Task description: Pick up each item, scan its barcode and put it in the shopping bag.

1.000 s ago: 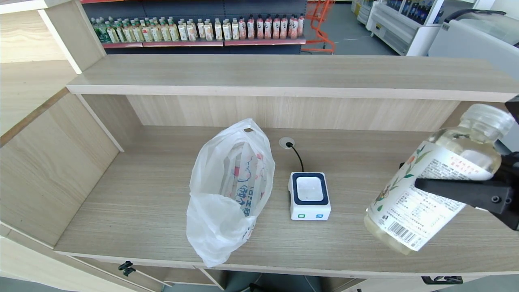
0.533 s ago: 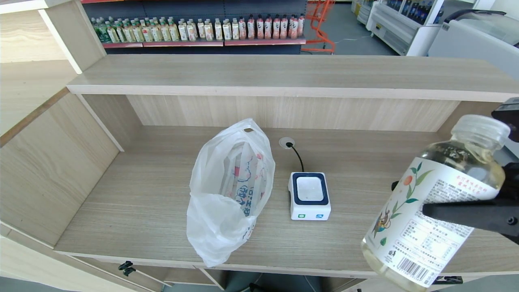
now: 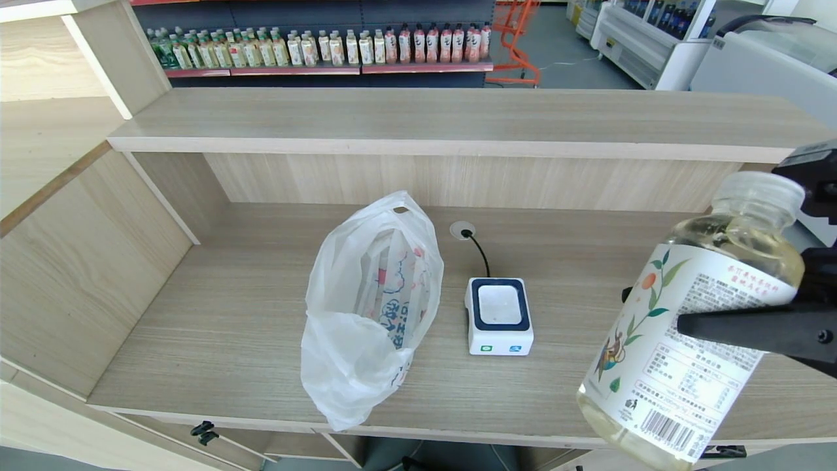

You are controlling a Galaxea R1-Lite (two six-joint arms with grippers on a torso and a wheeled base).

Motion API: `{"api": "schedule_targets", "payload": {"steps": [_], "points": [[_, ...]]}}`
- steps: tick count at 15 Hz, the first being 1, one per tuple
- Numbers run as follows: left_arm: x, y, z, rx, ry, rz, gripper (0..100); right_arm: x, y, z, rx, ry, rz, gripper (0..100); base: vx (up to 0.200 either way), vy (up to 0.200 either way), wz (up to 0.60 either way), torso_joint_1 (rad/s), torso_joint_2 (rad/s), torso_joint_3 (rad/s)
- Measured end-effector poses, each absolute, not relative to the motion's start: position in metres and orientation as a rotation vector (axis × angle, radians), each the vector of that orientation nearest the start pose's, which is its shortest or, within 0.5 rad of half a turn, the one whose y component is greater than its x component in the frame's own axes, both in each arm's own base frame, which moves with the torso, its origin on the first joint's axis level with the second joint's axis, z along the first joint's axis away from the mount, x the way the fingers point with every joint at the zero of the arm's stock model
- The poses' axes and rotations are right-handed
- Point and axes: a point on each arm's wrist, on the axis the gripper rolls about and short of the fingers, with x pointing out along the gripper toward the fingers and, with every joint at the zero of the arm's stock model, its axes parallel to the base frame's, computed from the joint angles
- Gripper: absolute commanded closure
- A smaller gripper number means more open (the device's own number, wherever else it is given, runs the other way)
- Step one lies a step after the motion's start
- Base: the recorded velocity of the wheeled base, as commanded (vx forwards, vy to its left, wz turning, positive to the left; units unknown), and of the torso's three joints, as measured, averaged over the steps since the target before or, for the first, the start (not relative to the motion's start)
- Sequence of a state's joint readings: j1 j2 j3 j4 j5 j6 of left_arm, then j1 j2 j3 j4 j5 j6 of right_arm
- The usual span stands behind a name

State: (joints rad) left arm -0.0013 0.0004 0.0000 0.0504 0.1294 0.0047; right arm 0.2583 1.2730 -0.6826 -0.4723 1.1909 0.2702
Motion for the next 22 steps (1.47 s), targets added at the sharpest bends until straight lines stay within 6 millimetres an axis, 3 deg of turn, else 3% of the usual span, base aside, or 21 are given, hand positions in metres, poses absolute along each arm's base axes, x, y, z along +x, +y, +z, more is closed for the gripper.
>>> {"api": "schedule_targets", "payload": {"steps": [10,13,15,18,22], "points": [[-0.023,0.003,0.07,0.008,0.051,0.128,0,0.177,0.075,0.24,0.254,0.298,1.46,100,0.0,0.0,0.0,0.0,0.0,0.0],[-0.023,0.003,0.07,0.008,0.051,0.128,0,0.182,0.074,0.241,0.115,0.153,1.46,100,0.0,0.0,0.0,0.0,0.0,0.0],[-0.023,0.003,0.07,0.008,0.051,0.129,0,0.2,0.07,0.233,-0.129,-0.054,1.386,100,0.0,0.0,0.0,0.0,0.0,0.0],[-0.023,0.003,0.07,0.008,0.051,0.129,0,0.248,0.058,0.22,-0.479,-0.246,1.173,100,0.0,0.0,0.0,0.0,0.0,0.0],[-0.023,0.003,0.07,0.008,0.051,0.129,0,0.299,0.053,0.193,-0.656,-0.318,1.087,100,0.0,0.0,0.0,0.0,0.0,0.0]]}}
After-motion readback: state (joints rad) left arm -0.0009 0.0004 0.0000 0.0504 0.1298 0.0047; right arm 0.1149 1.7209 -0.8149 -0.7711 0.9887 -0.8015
